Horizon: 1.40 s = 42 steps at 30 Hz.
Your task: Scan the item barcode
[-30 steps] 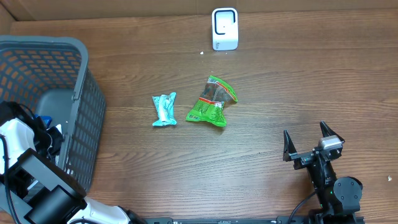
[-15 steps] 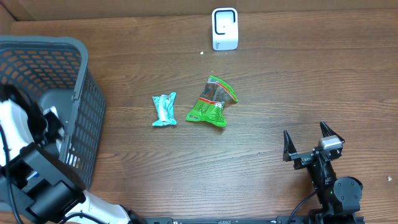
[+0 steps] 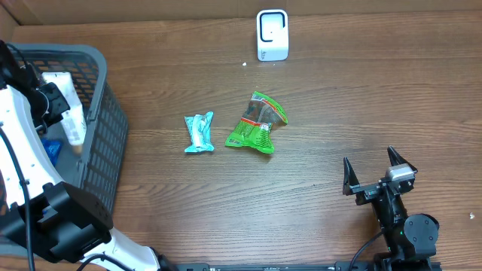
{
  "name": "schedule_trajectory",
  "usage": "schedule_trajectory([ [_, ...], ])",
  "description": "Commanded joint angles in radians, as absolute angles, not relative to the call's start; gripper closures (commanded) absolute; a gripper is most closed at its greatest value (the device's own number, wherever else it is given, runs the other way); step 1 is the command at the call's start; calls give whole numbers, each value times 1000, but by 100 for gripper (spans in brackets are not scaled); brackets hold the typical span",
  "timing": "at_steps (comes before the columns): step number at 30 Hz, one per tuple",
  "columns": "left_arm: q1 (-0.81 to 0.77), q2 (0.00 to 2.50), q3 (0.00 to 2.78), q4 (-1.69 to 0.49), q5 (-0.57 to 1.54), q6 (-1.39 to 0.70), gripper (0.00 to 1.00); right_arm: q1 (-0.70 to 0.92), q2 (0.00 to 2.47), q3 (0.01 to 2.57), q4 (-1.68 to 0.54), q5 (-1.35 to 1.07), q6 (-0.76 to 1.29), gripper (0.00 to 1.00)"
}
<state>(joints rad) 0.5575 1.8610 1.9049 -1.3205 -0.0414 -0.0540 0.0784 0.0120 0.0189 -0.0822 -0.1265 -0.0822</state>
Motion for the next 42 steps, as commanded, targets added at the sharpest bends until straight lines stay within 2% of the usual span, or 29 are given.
schedule_trajectory([
  [1, 556, 1851, 1885, -1327, -52, -76, 96, 74, 3, 10, -76, -129, -83, 0],
  [5, 556, 1852, 1884, -1326, -56, -76, 96, 74, 3, 10, -76, -129, -83, 0],
  [6, 556, 1853, 1884, -1325, -56, -76, 86, 74, 3, 10, -76, -129, -83, 0],
  [7, 556, 1856, 1884, -1323, -55, -76, 71, 74, 3, 10, -76, -129, -83, 0],
  [8, 556, 1860, 1884, -1323, -56, -75, 64, 74, 3, 10, -76, -129, -83, 0],
  [13, 556, 1903, 1873, -1335, -61, -75, 47, 74, 3, 10, -76, -129, -83, 0],
  [31, 563, 2162, 1798, -1357, -139, -23, 48, 74, 3, 10, -76, -129, -83, 0],
  [37, 562, 2163, 1806, -1351, -134, -38, 42, 74, 3, 10, -76, -129, -83, 0],
  [38, 561, 2163, 1823, -1369, -122, -43, 38, 74, 3, 10, -76, -129, -83, 0],
  [42, 561, 2161, 1914, -1441, -103, -56, 36, 74, 3, 10, -76, -129, -83, 0],
])
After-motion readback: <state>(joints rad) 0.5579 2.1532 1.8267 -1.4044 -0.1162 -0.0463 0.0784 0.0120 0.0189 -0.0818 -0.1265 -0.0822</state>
